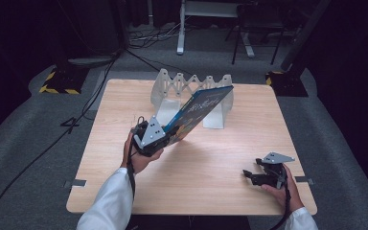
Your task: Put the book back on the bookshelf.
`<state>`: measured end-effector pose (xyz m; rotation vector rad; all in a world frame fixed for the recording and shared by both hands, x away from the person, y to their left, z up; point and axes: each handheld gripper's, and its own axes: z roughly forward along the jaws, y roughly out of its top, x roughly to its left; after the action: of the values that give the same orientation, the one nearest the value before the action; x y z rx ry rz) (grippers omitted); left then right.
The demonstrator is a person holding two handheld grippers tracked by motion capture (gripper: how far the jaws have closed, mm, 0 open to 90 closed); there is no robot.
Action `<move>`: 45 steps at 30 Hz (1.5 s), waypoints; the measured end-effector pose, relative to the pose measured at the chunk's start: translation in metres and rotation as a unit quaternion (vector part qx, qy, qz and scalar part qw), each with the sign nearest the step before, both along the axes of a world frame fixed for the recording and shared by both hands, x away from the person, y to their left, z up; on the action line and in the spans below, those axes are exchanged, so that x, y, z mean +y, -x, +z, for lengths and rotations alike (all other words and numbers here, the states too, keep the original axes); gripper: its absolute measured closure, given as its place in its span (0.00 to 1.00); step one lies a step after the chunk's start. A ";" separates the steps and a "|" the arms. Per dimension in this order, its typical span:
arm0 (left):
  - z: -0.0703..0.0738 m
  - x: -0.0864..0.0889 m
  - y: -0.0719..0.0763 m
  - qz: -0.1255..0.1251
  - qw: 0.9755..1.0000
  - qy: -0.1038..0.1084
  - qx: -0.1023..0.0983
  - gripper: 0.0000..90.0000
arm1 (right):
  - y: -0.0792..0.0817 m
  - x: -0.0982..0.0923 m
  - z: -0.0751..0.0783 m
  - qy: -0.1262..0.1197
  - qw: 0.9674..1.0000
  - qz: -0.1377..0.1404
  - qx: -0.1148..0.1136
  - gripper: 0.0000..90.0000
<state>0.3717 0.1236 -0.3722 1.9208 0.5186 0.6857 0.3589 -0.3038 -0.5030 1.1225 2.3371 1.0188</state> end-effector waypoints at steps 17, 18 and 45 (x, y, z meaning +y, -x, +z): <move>-0.003 0.050 -0.013 0.085 0.993 0.076 -0.005 0.92 | 0.000 0.000 0.000 -0.001 1.000 0.003 -0.001 0.27; -0.009 0.057 -0.017 0.098 0.991 0.089 -0.003 0.92 | 0.000 0.000 0.000 -0.001 1.000 0.003 -0.001 0.27; -0.052 0.069 -0.039 0.146 0.976 0.160 0.009 0.92 | 0.000 0.000 0.000 -0.001 1.000 0.011 0.000 0.27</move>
<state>0.4107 0.1922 -0.4239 1.5641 0.8799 0.7231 0.3592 -0.3033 -0.5031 1.0985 2.3541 1.0283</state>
